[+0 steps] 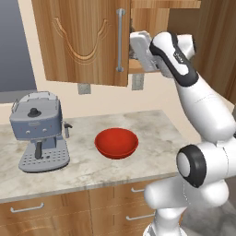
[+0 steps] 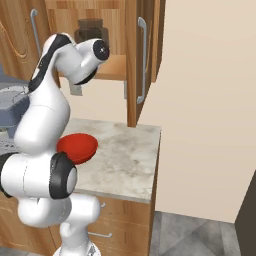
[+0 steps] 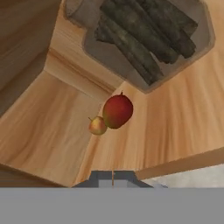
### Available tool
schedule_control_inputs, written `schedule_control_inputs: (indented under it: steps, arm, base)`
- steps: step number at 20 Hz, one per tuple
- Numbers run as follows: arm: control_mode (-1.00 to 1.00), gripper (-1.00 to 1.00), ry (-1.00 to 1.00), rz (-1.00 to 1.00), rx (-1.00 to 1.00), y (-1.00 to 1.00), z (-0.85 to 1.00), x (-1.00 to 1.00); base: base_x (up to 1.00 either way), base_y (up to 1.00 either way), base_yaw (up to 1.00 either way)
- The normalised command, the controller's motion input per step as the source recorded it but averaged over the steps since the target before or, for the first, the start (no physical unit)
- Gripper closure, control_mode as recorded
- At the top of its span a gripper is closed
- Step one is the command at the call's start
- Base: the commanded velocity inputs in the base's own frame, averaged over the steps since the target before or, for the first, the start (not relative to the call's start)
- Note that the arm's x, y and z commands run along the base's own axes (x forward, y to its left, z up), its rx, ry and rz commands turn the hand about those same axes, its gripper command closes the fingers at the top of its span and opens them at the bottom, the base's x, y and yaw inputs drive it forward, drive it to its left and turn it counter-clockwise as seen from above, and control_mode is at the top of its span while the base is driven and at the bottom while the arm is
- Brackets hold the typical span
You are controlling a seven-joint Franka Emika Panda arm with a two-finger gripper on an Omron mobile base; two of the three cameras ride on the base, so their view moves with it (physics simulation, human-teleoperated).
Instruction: Open the cabinet. Pick the apple and mango from the cabinet and place them into the bowl. Then close the cabinet.
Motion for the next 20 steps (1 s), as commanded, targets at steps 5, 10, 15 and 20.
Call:
schedule_control_inputs:
  steps: [5, 10, 15, 20]
  arm:
    - [-1.0, 1.0, 0.01, 0.21, 0.08, 0.38, -0.1, 0.08]
    - [-1.0, 1.0, 0.0, 0.21, 0.01, 0.46, 0.0, -0.24]
    - [-1.0, 1.0, 0.0, 0.2, 0.0, 0.46, 0.0, -0.65]
    - [-1.0, 1.0, 0.0, 0.21, 0.0, 0.38, 0.0, -0.98]
  base:
    - [0.0, 0.0, 0.0]
    - [0.0, 0.0, 0.0]
    - [0.0, 0.0, 0.0]
    - [0.0, 0.0, 0.0]
